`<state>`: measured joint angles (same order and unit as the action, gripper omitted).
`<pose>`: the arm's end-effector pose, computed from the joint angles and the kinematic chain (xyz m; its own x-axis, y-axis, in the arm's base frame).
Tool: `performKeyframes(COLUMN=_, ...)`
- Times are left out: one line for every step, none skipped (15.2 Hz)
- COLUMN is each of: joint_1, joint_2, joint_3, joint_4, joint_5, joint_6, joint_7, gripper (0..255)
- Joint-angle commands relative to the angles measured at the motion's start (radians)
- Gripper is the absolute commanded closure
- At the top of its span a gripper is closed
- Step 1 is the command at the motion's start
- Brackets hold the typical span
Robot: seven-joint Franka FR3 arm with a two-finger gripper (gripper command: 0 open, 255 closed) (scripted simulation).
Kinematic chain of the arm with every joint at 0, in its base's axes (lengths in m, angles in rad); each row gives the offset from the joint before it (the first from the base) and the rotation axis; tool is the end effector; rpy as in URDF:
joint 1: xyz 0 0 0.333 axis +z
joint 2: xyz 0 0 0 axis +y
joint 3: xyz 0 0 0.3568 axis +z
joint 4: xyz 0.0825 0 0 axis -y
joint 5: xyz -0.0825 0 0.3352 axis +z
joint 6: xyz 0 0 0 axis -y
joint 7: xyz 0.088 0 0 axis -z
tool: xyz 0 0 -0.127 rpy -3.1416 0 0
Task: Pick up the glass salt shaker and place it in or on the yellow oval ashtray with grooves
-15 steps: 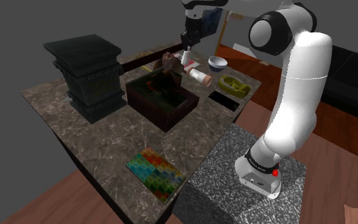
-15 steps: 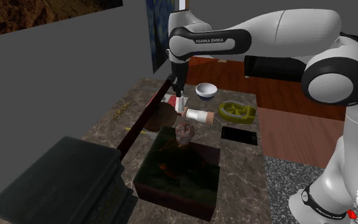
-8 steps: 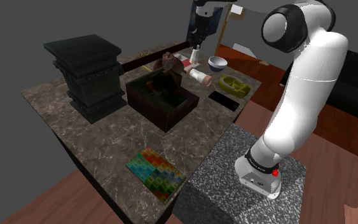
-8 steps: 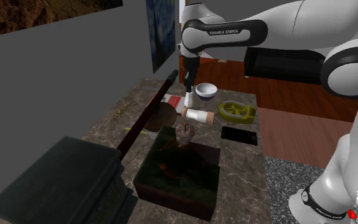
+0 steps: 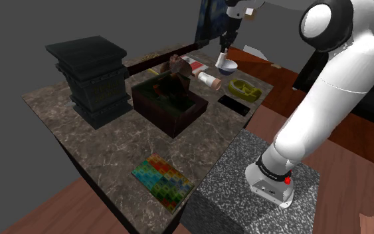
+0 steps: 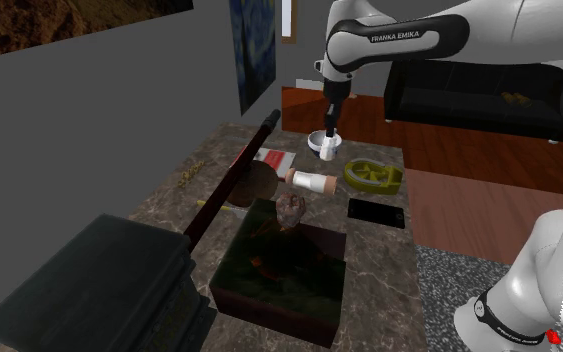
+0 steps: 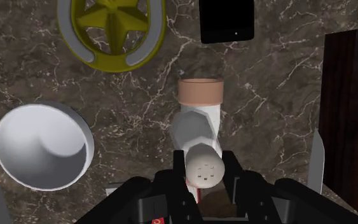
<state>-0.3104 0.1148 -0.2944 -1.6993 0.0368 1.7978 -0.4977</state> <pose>0.4617 -0.3044 0.5514 0.9935 -0.1137 -0.0087 -0.1137 -0.9935 -0.0076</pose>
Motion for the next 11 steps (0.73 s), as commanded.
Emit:
performKeyframes(joint_1=-0.019, joint_2=-0.032, joint_3=-0.017, joint_4=-0.031, joint_5=-0.008, joint_6=-0.001, joint_7=-0.035, gripper=255)
performKeyframes(joint_1=-0.028, joint_2=-0.05, joint_3=-0.026, joint_4=-0.048, joint_5=-0.013, joint_6=-0.001, joint_7=-0.052, gripper=255)
performKeyframes(joint_1=-0.037, joint_2=-0.067, joint_3=-0.035, joint_4=-0.063, joint_5=-0.019, joint_6=-0.002, joint_7=-0.07, gripper=255)
performKeyframes(joint_1=-0.047, joint_2=-0.083, joint_3=-0.044, joint_4=-0.077, joint_5=-0.024, joint_6=-0.003, joint_7=-0.087, gripper=255)
performKeyframes(joint_1=-0.056, joint_2=-0.098, joint_3=-0.053, joint_4=-0.09, joint_5=-0.029, joint_6=-0.004, joint_7=-0.105, gripper=255)
performKeyframes(joint_1=-0.066, joint_2=-0.112, joint_3=-0.063, joint_4=-0.101, joint_5=-0.034, joint_6=-0.006, joint_7=-0.124, gripper=255)
performKeyframes(joint_1=-0.076, joint_2=-0.125, joint_3=-0.073, joint_4=-0.112, joint_5=-0.039, joint_6=-0.008, joint_7=-0.142, gripper=255)
performKeyframes(joint_1=-0.086, joint_2=-0.138, joint_3=-0.083, joint_4=-0.121, joint_5=-0.044, joint_6=-0.011, joint_7=-0.161, gripper=255)
performKeyframes(joint_1=-0.096, joint_2=-0.149, joint_3=-0.094, joint_4=-0.129, joint_5=-0.049, joint_6=-0.014, joint_7=-0.18, gripper=255)
performKeyframes(joint_1=-0.106, joint_2=-0.16, joint_3=-0.104, joint_4=-0.135, joint_5=-0.054, joint_6=-0.017, joint_7=-0.2, gripper=255)
performKeyframes(joint_1=-0.116, joint_2=-0.17, joint_3=-0.115, joint_4=-0.141, joint_5=-0.059, joint_6=-0.02, joint_7=-0.22, gripper=255)
